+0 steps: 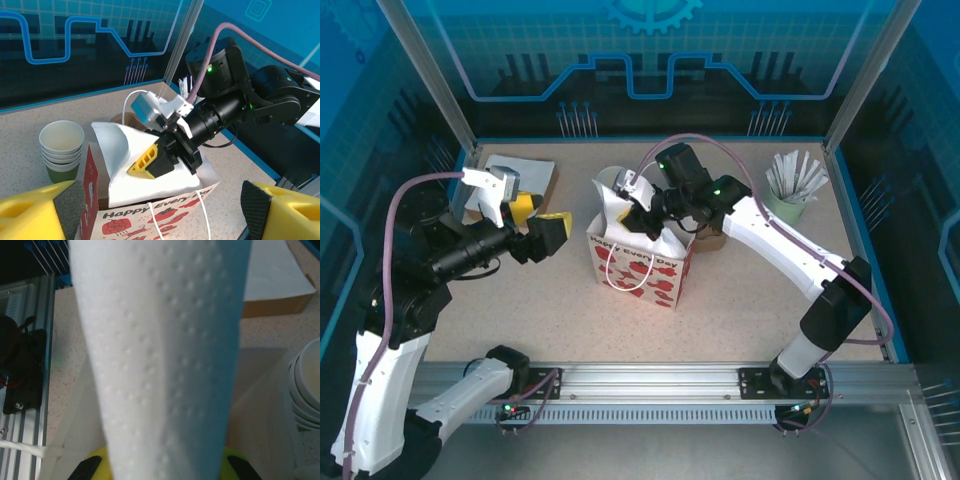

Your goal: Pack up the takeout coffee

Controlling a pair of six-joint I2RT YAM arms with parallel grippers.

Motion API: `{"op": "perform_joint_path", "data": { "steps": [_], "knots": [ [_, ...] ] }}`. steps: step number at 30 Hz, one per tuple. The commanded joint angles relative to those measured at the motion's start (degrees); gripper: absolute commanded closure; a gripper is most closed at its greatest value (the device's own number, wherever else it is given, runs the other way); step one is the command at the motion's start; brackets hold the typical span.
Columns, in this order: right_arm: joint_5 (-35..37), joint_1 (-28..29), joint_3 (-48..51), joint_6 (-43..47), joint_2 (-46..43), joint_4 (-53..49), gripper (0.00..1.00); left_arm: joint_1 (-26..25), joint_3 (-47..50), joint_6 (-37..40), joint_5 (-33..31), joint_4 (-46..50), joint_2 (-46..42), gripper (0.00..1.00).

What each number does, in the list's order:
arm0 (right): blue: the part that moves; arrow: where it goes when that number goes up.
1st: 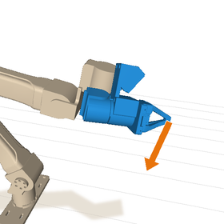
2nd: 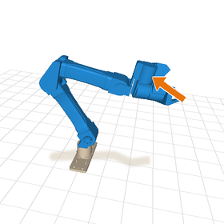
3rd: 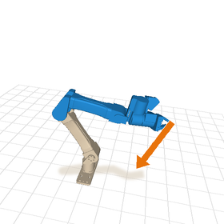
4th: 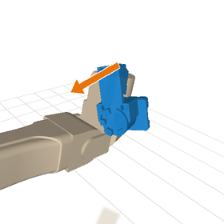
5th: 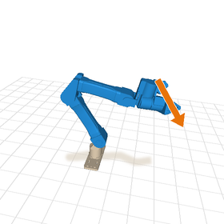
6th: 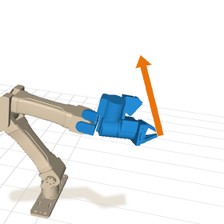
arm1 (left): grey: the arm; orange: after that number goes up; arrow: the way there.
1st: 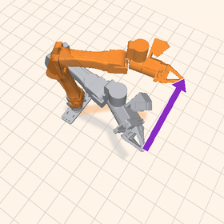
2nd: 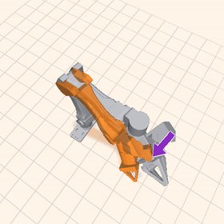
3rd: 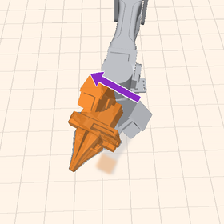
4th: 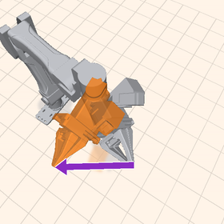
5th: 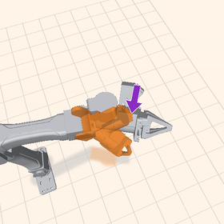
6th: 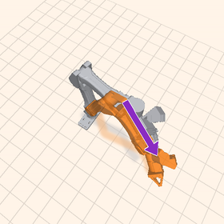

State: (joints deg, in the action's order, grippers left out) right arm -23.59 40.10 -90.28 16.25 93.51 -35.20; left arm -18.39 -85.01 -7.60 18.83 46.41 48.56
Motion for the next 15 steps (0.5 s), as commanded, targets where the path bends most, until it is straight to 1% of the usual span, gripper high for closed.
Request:
{"op": "perform_joint_path", "data": {
  "steps": [1, 10, 13, 15],
  "knots": [
    [1.84, 0.23, 1.36, 3.07, 1.41, -2.07, 1.00, -0.24, 0.15, -0.29, -0.35, -1.84, 0.47, 0.16],
    [5.79, 0.92, 2.45, 5.64, 4.77, -6.26, 1.00, -0.23, -0.07, -0.14, -0.64, -2.12, 0.96, 0.16],
    [9.00, 1.89, 1.24, 7.83, 6.09, -9.47, 1.00, -0.24, -0.07, -0.05, -0.72, -1.97, 1.20, 0.16],
    [10.41, 2.25, 0.09, 8.77, 7.10, -11.51, 0.98, -0.24, -0.07, -0.08, -0.73, -2.02, 1.40, 0.16]
  ]
}}
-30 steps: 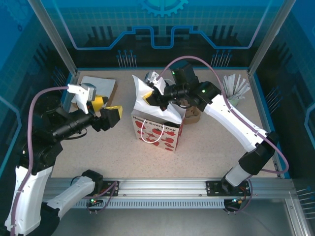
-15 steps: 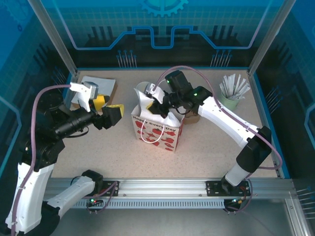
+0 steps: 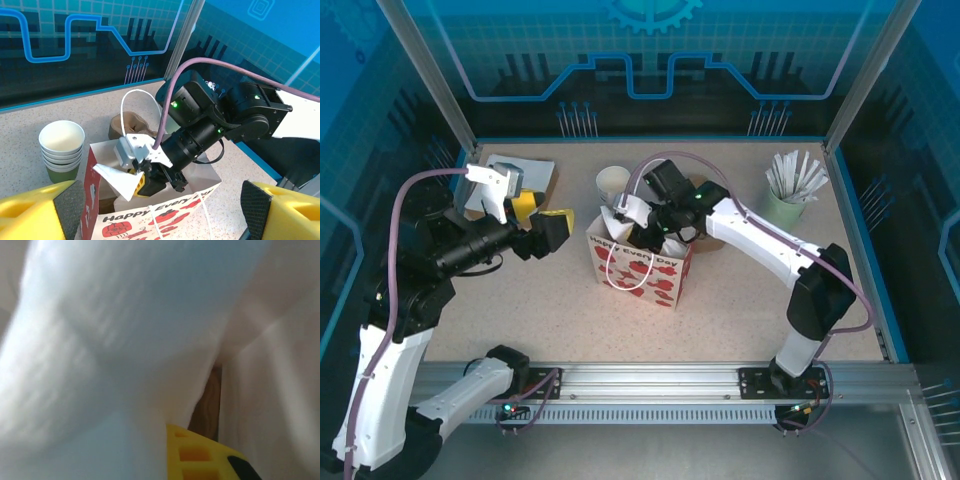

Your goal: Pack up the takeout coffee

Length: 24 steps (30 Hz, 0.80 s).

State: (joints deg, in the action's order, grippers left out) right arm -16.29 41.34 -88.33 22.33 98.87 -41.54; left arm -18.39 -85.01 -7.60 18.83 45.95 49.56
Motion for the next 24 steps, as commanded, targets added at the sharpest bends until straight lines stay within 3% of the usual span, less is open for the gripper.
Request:
{"op": "perform_joint_path", "data": {
  "steps": [1, 6, 13, 20, 24],
  "knots": [
    [3.20, 1.07, -2.35, 2.94, 2.07, -5.90, 0.97, -0.24, -0.07, -0.05, -0.64, -1.57, 0.43, 0.16],
    [3.90, 1.11, -4.57, 3.14, 1.64, -7.23, 0.93, -0.24, -0.35, 0.02, -0.75, -1.46, 0.78, 0.16],
    [1.70, 1.11, -8.75, 0.24, -3.52, -6.37, 0.52, -0.24, 0.04, -0.12, -0.99, -1.47, 0.46, 0.15],
    [3.24, -0.10, -13.66, -4.16, -9.45, -9.04, 0.36, -0.24, 3.52, -1.99, -3.33, -2.58, -0.80, 0.10],
    [6.89, -1.99, -13.49, -9.60, -16.28, -8.24, 0.28, -0.24, 7.40, -5.09, -9.98, -3.76, -2.17, 0.08]
  ]
}}
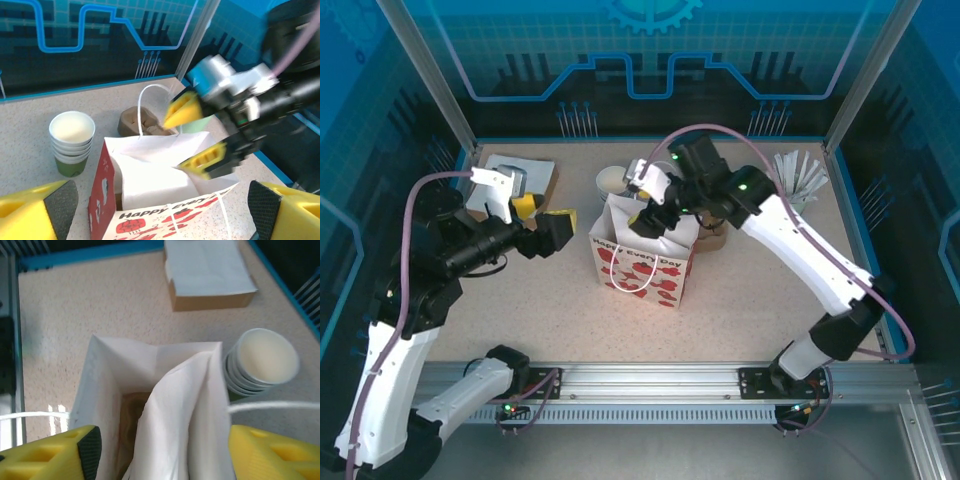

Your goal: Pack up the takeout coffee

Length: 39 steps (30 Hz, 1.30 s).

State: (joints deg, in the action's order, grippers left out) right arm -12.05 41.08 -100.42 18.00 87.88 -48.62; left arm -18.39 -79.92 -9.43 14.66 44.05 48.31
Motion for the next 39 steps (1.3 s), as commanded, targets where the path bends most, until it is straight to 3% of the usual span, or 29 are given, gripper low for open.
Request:
{"op": "perform_joint_path", "data": {
  "steps": [1, 4, 7, 9, 13, 16, 19, 21, 27, 32, 39],
  "knots": [
    [4.15, -2.37, -0.61, -6.94, -7.16, -0.75, 0.25, -0.24, 3.45, -4.32, -8.66, -2.20, -1.31, 0.07],
    [9.99, -5.08, 5.04, -12.37, -14.86, 0.88, 0.17, -0.22, 8.00, -9.28, -21.34, -2.21, -3.01, 0.01],
    [16.32, -8.13, 14.94, -16.38, -23.87, 3.74, 0.00, -0.15, 14.13, -10.71, -31.00, -3.56, -5.02, 0.01],
    [19.02, -11.48, 22.54, -18.84, -29.88, 5.63, 0.00, 0.06, 18.56, -11.35, -35.74, -5.21, -6.01, 0.01],
    [21.20, -19.85, 35.49, -24.33, -38.06, 7.36, 0.00, 2.19, 25.68, -10.74, -39.42, -8.31, -6.05, 0.01],
    [23.96, -24.96, 45.27, -26.32, -42.55, 11.20, 0.00, 6.14, 31.98, -10.09, -39.02, -12.92, -5.54, 0.01],
    [31.15, -28.63, 55.13, -31.49, -44.84, 16.66, 0.00, 10.56, 39.54, -10.52, -38.21, -19.18, -5.25, 0.01],
    [31.10, -31.68, 60.97, -32.50, -45.33, 22.07, 0.00, 12.23, 44.36, -9.47, -37.40, -24.11, -5.25, 0.01],
    [28.60, -38.62, 73.45, -32.23, -38.89, 45.74, 0.00, 14.93, 50.47, -5.77, -35.49, -32.17, -1.29, 0.01],
    [27.24, -38.61, 77.86, -27.85, -23.03, 70.88, 0.00, 15.40, 52.46, -1.20, -34.75, -40.52, 4.05, 0.01],
    [23.10, -38.32, 76.79, -21.77, -10.38, 86.01, 0.00, 15.83, 56.33, 3.86, -33.04, -56.24, 9.97, 0.01]
  ]
}}
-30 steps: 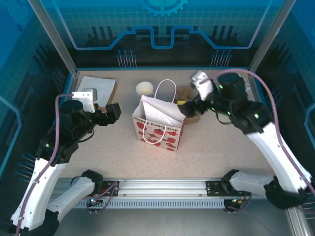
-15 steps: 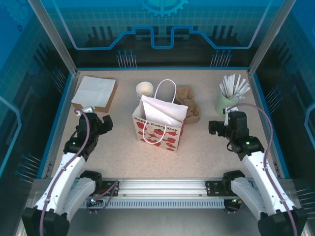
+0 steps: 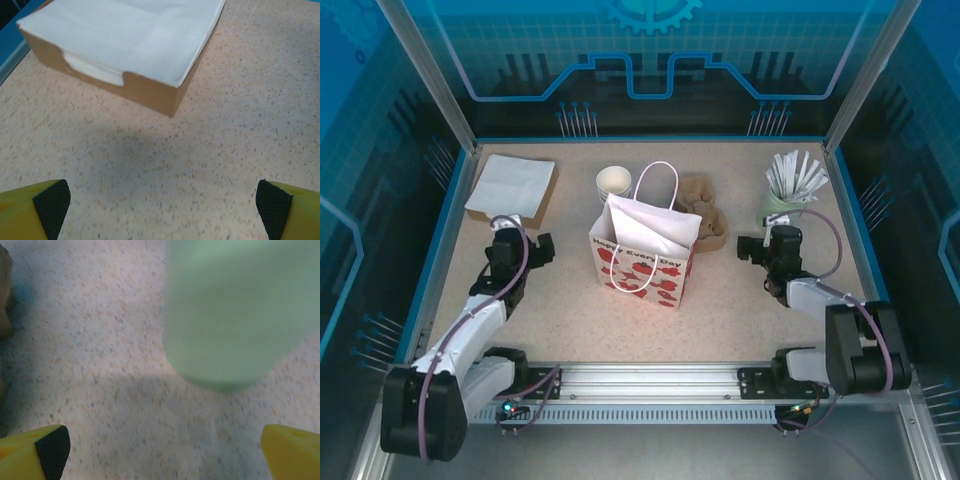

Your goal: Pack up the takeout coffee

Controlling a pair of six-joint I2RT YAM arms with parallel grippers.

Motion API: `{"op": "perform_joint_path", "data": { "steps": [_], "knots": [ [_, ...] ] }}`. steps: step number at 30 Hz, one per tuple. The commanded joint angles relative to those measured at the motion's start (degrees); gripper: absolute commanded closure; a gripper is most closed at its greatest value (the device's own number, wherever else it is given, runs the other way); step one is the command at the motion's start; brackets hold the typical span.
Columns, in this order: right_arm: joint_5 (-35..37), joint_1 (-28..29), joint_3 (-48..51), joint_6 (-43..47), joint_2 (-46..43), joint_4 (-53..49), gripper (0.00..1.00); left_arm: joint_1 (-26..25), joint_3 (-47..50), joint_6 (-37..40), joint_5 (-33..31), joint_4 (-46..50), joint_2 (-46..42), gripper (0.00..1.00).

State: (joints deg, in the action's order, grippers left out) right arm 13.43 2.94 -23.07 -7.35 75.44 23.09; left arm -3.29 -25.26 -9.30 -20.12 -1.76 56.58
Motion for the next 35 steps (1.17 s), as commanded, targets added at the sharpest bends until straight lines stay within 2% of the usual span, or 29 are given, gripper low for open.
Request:
{"op": "perform_joint_path", "data": {
  "steps": [1, 5, 15, 19, 22, 23, 35],
  "knots": [
    [-2.90, -0.26, -0.66, 3.95, 3.73, 16.09, 0.00, 0.74, 2.18, 3.78, 2.05, -12.91, 2.89, 0.01],
    [-5.05, -0.18, -0.18, 4.92, 10.44, 22.79, 0.00, 0.74, 3.64, 4.90, 4.60, -22.17, 7.90, 0.01],
    [-4.20, 0.89, -0.67, 5.95, 10.61, 21.91, 0.00, 0.84, 3.08, 8.74, 9.01, -40.50, 23.32, 0.01],
    [-4.05, 0.96, -0.66, 5.95, 10.61, 21.96, 0.00, 0.84, 6.18, 10.04, 11.48, -53.89, 30.89, 0.01],
    [-3.99, 0.97, -0.59, 5.96, 10.61, 21.99, 0.00, 1.18, 2.03, 8.33, 9.15, -45.48, 30.64, 0.01],
    [-3.99, 0.94, -0.57, 5.99, 10.61, 22.00, 0.00, 1.96, 2.14, 7.65, 10.38, -44.23, 30.15, 0.01],
    [-3.76, 1.33, -0.90, 6.34, 10.69, 21.73, 0.00, 2.40, 2.18, 7.54, 10.76, -44.73, 30.23, 0.01]
  ]
}}
